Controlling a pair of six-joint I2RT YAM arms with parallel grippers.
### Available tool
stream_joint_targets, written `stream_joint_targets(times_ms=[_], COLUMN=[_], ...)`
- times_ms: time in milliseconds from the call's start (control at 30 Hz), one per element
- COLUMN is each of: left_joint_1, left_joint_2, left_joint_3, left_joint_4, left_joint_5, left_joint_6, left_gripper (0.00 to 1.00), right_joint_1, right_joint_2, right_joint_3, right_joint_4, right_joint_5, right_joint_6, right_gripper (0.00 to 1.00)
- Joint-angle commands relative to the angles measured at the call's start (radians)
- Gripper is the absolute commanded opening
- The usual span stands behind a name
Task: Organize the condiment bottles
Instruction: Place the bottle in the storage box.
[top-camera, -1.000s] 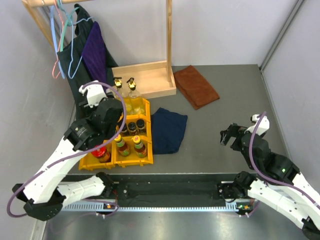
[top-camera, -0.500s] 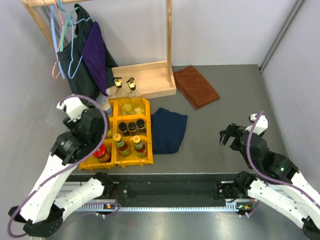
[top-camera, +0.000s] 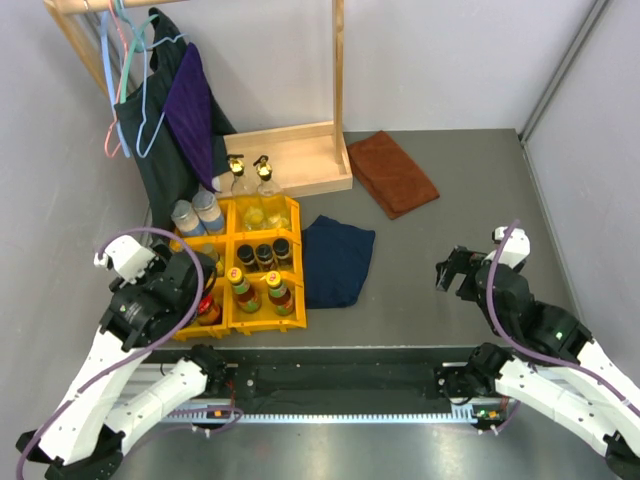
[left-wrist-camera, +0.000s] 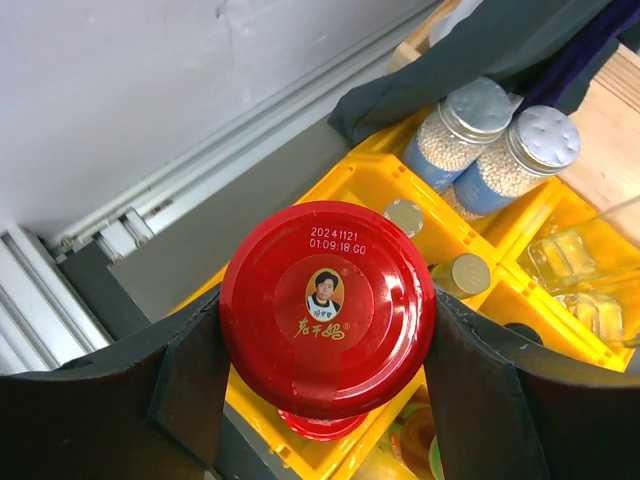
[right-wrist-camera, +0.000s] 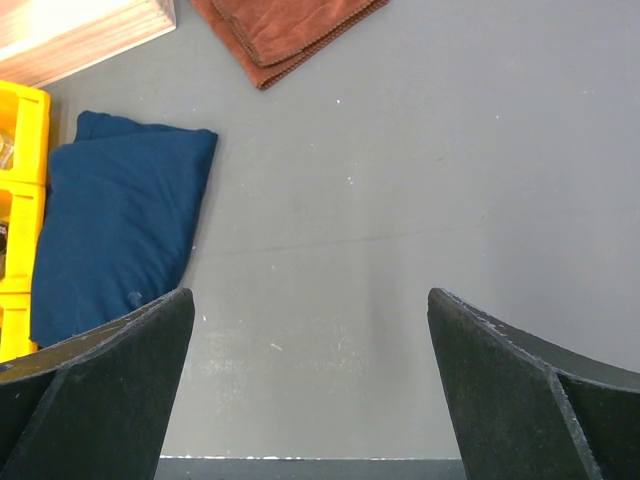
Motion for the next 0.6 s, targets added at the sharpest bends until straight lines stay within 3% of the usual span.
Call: stream_joint_targets(times_ms=[0,433,567], left_joint_1=[0.002,0.002,0.005], left_joint_2=[0.010,0.072,0.123], left_joint_3=[-0.012,-0.082,-0.075], left_joint_4=[-0.133,-0.131,-0.064], left_joint_5=[-0.135,-0.162,-0.136], left_joint_6=[-0.228,-0.270,-0.191], left_gripper=[0.00,0.00,0.00], right_joint_1=[-0.008,-0.010,-0.010], right_joint_2=[0.005,0.010,0.010], right_joint_3=[-0.004,-0.005,-0.005], right_joint_4=[0.028,0.029,0.029], right_joint_5=[-0.005,-0.008,-0.008], right_joint_6=[-0.011,-0.011,-0.009], right_gripper=[0.99,0.99,0.99])
